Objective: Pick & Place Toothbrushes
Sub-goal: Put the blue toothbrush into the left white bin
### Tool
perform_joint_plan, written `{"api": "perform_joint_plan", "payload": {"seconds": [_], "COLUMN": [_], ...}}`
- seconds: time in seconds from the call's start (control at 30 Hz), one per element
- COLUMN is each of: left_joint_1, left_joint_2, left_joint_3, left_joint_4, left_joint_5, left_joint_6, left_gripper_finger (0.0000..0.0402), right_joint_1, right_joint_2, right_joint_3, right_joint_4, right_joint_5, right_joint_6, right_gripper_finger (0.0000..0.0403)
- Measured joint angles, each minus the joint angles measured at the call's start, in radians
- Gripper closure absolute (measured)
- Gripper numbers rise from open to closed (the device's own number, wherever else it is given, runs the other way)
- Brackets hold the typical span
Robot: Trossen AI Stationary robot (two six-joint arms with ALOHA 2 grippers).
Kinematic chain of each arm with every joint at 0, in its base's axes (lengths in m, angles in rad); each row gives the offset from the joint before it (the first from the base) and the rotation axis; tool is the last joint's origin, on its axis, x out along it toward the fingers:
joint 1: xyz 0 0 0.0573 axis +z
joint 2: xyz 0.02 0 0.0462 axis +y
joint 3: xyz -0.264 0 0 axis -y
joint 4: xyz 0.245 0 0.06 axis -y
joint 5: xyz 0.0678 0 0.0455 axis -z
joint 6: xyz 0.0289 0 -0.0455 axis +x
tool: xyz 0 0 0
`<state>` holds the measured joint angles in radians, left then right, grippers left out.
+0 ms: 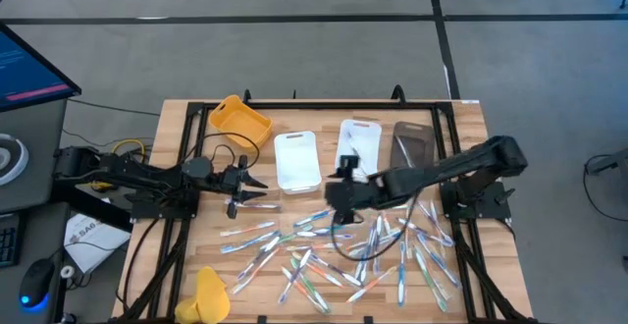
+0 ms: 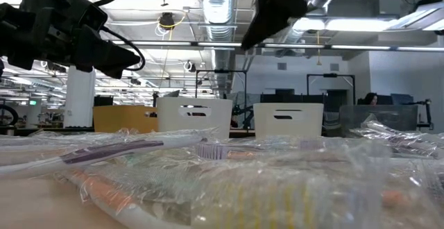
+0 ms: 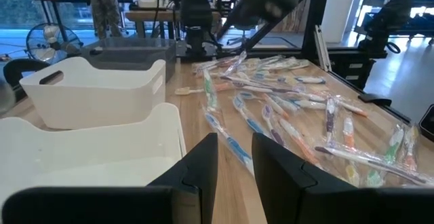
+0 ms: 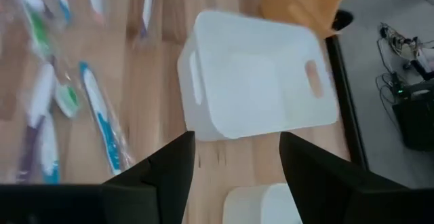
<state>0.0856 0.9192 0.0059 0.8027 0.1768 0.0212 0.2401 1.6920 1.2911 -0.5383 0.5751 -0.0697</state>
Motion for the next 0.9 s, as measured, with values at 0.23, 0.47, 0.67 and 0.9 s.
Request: {"api": "perform_joint_plan", "payload": {"seconds": [0.23,0.47,0.67,0.9], "left_joint_1": [0.000,0.000,0.000,0.000], "left_joint_2": [0.000,0.000,0.000,0.000], "left_joint_3": [0.000,0.000,0.000,0.000], "left_joint_4": [-0.002,-0.011,-0.014,-0.014], "left_joint_5": [0.000,0.000,0.000,0.000], "left_joint_6": [0.000,0.000,-0.002,-0.003], "left_gripper_finger": [0.0315,0.0315,0.0315,0.0315], "right_joint_1": [0.000,0.015,0.008,-0.024], "right_joint_2": [0.154,0.260,0.312,0.385], "right_joint_3": [0.001,0.097,0.165,0.161], "right_joint_4": [0.024,-0.078,-0.146,-0.183], "right_joint_5": [-0.066,-0.181,-0.285,-0.328], "right_joint_6": [-0.019,-0.018,0.002,0.015], "right_gripper_finger": [0.0194,0.0194,0.0194,0.0194]}}
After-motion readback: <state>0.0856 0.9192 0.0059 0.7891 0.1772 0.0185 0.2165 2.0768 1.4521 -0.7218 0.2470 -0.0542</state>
